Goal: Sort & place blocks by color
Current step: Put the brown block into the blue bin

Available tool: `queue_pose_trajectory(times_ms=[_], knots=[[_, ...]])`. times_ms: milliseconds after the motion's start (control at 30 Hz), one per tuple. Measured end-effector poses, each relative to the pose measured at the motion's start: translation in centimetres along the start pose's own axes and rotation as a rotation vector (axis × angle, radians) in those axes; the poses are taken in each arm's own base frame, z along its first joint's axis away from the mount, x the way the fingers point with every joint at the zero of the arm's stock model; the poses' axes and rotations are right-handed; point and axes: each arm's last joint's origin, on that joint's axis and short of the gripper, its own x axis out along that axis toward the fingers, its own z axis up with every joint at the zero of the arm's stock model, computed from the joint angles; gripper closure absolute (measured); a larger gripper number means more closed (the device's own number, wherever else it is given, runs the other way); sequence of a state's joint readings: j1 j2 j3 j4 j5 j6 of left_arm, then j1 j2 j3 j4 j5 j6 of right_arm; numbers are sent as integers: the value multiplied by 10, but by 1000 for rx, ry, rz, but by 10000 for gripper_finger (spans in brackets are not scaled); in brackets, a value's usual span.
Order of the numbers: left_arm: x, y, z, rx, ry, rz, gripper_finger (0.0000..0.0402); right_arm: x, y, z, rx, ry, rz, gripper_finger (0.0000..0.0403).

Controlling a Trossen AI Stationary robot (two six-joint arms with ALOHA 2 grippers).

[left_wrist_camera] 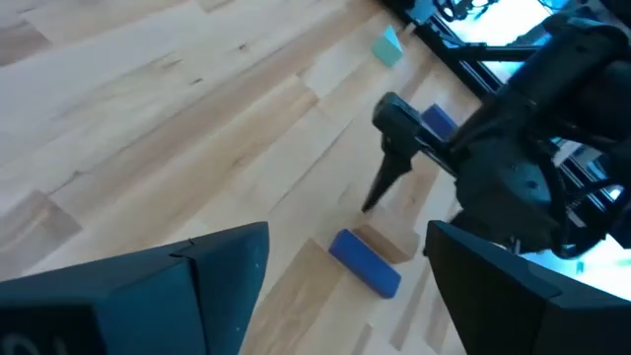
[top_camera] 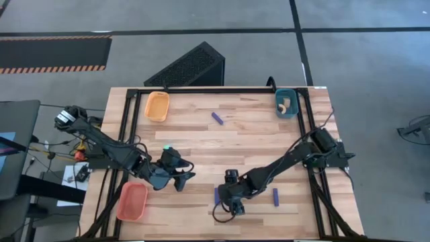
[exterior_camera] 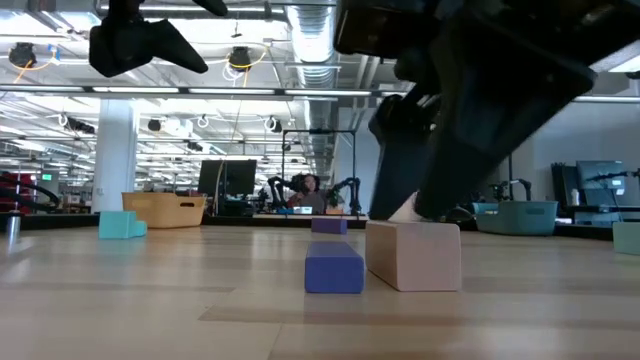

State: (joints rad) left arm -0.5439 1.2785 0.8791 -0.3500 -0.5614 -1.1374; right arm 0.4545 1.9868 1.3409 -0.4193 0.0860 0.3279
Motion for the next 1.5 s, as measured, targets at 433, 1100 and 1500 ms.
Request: queue_pose_trajectory(times_ms=[433,1100,1500], knots=[[0,0,1,9,-4,3,131,9,-3,-11,11,-8,13,15],[4,5,7,17,-45,49,131,-8,-46,-7,109,91,-4,117],[11,16,17,-1,-65,130,131,-96,-177,-62,272,92,-268,116]])
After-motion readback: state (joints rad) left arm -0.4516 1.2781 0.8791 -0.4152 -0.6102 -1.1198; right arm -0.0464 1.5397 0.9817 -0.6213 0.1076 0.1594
